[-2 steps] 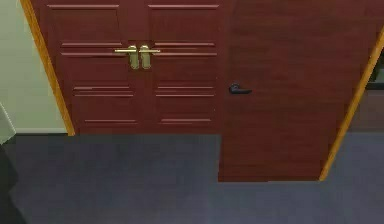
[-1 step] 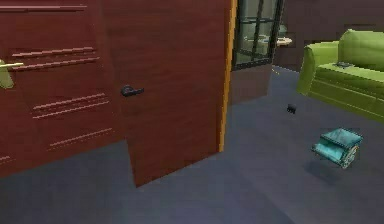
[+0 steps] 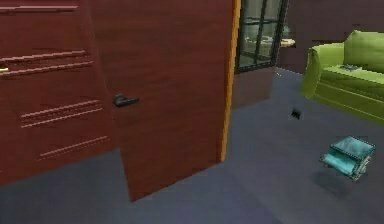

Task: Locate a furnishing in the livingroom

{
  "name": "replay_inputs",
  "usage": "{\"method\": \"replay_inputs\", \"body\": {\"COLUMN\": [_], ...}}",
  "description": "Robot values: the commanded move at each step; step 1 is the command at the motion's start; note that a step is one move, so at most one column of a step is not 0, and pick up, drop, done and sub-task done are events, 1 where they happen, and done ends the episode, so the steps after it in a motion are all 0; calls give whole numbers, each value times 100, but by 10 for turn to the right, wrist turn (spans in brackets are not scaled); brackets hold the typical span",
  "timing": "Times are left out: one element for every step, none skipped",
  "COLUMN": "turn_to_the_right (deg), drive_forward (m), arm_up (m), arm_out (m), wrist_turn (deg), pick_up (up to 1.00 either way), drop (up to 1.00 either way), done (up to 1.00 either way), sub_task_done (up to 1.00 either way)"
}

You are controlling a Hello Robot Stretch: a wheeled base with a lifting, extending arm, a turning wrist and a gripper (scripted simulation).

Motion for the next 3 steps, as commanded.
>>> {"method": "replay_inputs", "body": {"turn_to_the_right": [450,90,0], "drive_forward": [0,0,55], "arm_up": [0,0,0], "arm_out": [0,0,0], "wrist_turn": [0,0,0], "pick_up": [0,0,0], "drop": [0,0,0], "done": [0,0,0], "sub_task_done": [0,0,0]}}
